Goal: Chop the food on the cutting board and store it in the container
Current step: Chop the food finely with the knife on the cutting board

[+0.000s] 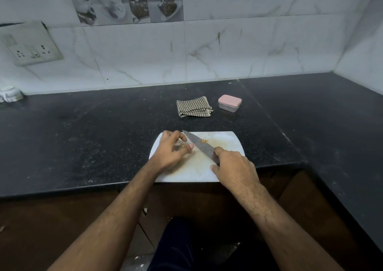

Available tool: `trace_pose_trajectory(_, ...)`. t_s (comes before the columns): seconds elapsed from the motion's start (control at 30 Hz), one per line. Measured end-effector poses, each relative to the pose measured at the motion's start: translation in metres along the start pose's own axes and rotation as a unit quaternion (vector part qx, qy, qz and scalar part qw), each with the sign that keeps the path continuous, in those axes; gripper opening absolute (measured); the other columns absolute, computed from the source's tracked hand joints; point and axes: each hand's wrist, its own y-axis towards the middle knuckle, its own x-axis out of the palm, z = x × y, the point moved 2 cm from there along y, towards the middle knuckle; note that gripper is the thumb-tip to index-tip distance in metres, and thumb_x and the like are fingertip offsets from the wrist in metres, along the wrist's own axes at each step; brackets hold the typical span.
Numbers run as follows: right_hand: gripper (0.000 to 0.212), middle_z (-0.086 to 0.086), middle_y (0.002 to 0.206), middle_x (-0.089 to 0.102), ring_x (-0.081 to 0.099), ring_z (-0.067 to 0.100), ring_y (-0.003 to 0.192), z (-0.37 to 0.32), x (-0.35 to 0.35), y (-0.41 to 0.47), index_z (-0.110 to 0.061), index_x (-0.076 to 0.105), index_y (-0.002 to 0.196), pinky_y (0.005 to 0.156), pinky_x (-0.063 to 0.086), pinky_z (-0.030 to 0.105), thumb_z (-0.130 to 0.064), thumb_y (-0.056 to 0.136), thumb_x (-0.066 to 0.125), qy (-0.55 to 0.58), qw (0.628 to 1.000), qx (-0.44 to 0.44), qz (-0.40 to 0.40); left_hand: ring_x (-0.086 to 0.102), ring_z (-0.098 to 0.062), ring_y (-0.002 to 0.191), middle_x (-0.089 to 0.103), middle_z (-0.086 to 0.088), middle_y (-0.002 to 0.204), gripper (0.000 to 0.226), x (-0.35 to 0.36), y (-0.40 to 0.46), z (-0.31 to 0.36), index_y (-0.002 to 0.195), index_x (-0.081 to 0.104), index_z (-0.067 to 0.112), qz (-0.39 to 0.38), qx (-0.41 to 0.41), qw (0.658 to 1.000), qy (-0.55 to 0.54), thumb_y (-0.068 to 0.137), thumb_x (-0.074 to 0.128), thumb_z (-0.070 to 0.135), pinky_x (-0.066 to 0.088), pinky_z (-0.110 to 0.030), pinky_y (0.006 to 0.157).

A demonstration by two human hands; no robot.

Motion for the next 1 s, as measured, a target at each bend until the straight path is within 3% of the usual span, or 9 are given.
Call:
trace_pose_trajectory(0.13,0.031,-0.005,0.100,0.064,0.060,0.016,0.086,0.007,-0.001,-0.005,-0.029,0.051,0.122,0.074,0.053,0.035,-0.041,0.096,0.062,0.000,1.000,-0.013,0.025,0.036,-0.013,0.121,0.043,0.004,0.118,0.024,0.001,0.013,0.020,0.116,0.071,0.030,0.073,0.070,0.994,0.030,0.094,0.071,0.038,0.039,-0.037,0.105)
trace_pose_trajectory(0.3,0.043,-0.005,0.104,0.065,0.065,0.019,0.093,0.014,-0.006,-0.014,-0.032,0.047,0.135,0.071,0.047,0.034,-0.041,0.096,0.063,0.001,0.998,-0.032,0.047,0.025,-0.017,0.144,0.037,0.004,0.155,0.022,0.019,0.031,0.051,0.116,0.076,0.037,-0.031,0.070,0.988,0.133,0.096,0.068,0.042,0.018,-0.048,0.116)
trace_pose_trajectory(0.4,0.047,-0.004,0.107,0.064,0.065,0.019,0.096,0.018,-0.009,-0.018,-0.033,0.045,0.138,0.075,0.051,0.035,-0.040,0.096,0.063,0.003,0.998,-0.039,0.053,0.033,-0.014,0.135,0.047,0.006,0.140,0.004,0.024,0.038,0.056,0.090,0.077,0.038,-0.049,0.060,0.991,0.105,0.092,0.074,0.039,0.019,-0.043,0.109)
trace_pose_trajectory(0.47,0.046,-0.003,0.107,0.064,0.065,0.019,0.097,0.021,-0.010,-0.020,-0.033,0.045,0.139,0.075,0.050,0.034,-0.040,0.097,0.063,0.001,0.998,-0.038,0.054,0.038,-0.013,0.123,0.052,0.006,0.123,0.017,0.027,0.043,0.064,0.075,0.069,0.040,-0.057,0.062,0.992,0.098,0.090,0.077,0.037,0.023,-0.040,0.101)
trace_pose_trajectory(0.63,0.042,-0.004,0.108,0.065,0.065,0.020,0.097,0.022,-0.009,-0.023,-0.032,0.047,0.135,0.074,0.050,0.034,-0.041,0.096,0.063,-0.001,0.998,-0.040,0.044,0.064,-0.011,0.100,0.073,0.018,0.084,0.009,0.033,0.064,0.074,0.077,0.079,0.031,-0.061,0.044,0.997,0.036,0.086,0.081,0.032,0.033,-0.055,0.110)
trace_pose_trajectory(0.73,0.042,-0.003,0.108,0.065,0.065,0.020,0.097,0.023,-0.008,-0.024,-0.031,0.047,0.134,0.075,0.052,0.035,-0.040,0.096,0.063,0.004,0.999,-0.037,0.038,0.064,-0.011,0.105,0.076,0.015,0.096,0.006,0.035,0.070,0.072,0.092,0.081,0.028,-0.103,0.011,0.991,0.087,0.092,0.076,0.031,0.024,-0.054,0.115)
trace_pose_trajectory(0.8,0.041,-0.003,0.108,0.065,0.065,0.020,0.098,0.026,-0.008,-0.023,-0.030,0.048,0.133,0.077,0.054,0.036,-0.040,0.096,0.063,0.011,0.999,-0.030,0.030,0.063,-0.010,0.108,0.075,0.017,0.100,0.012,0.034,0.073,0.065,0.093,0.079,0.033,-0.103,0.010,0.990,0.099,0.097,0.070,0.025,0.030,-0.055,0.115)
trace_pose_trajectory(0.9,0.035,-0.003,0.106,0.066,0.063,0.019,0.095,0.030,-0.006,-0.022,-0.029,0.052,0.128,0.076,0.053,0.035,-0.041,0.096,0.062,0.023,0.999,-0.017,0.014,0.065,-0.009,0.105,0.073,0.016,0.096,0.035,0.031,0.074,0.054,0.097,0.077,0.034,-0.065,0.021,0.992,0.104,0.100,0.056,0.006,0.039,-0.052,0.111)
trace_pose_trajectory(1.0,0.028,-0.004,0.101,0.065,0.059,0.015,0.086,0.027,-0.003,-0.020,-0.030,0.056,0.124,0.072,0.051,0.031,-0.041,0.099,0.059,0.047,0.999,-0.017,0.008,0.066,-0.009,0.104,0.073,0.017,0.099,0.034,0.023,0.070,0.046,0.103,0.077,0.030,-0.010,0.014,0.995,0.097,0.099,0.057,0.004,0.044,-0.049,0.109)
